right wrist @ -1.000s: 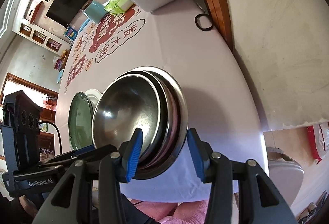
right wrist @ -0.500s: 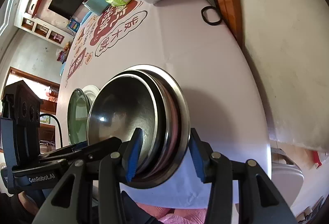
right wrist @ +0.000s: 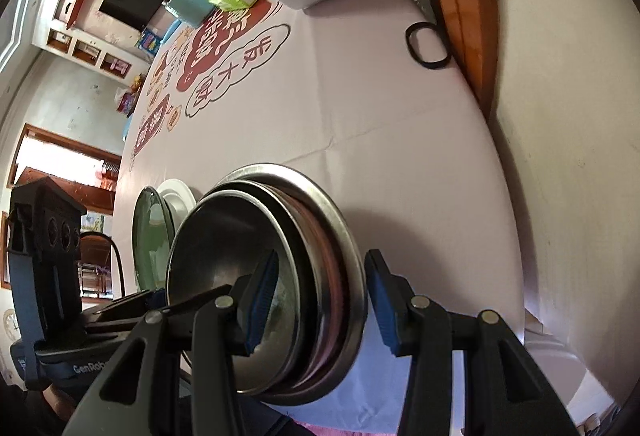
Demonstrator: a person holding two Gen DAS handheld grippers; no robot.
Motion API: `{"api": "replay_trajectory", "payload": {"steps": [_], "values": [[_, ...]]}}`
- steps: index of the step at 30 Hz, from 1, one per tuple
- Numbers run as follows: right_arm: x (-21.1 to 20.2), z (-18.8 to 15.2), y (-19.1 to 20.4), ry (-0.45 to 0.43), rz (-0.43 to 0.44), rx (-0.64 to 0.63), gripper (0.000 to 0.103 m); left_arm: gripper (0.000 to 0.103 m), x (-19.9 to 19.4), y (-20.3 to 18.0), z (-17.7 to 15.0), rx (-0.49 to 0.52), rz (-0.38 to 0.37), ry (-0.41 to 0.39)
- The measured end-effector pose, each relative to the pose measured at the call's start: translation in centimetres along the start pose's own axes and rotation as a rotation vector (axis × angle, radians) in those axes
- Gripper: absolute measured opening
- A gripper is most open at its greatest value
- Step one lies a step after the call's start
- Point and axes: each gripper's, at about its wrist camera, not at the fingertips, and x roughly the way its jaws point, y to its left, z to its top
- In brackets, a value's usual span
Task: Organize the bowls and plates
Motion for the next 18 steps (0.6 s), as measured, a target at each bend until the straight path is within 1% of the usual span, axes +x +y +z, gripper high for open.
{"api": "replay_trajectory", "payload": {"steps": [6,8,12,18], "values": [[0.0,0.23,-0.26,0.008,0.002,0.0,0.044,0.051,0.47,0.06,0.11,-0.011,0.026,0.015],[0.11,0.18,-0.3,0.021,0.003,-0.003,0.038,0.047,0.6,0.21,0.07,-0.014,0.034,0.024],[0.29,0.14,-0.38,0.033,-0.004,0.002,0.031,0.047,0.62,0.22,-0.03,-0.01,0.037,0.029],[0.14,-0.07,-0.55,0.027,-0.001,0.016,0.03,0.046,0.46,0.41,-0.23,-0.005,0.03,0.033]]}}
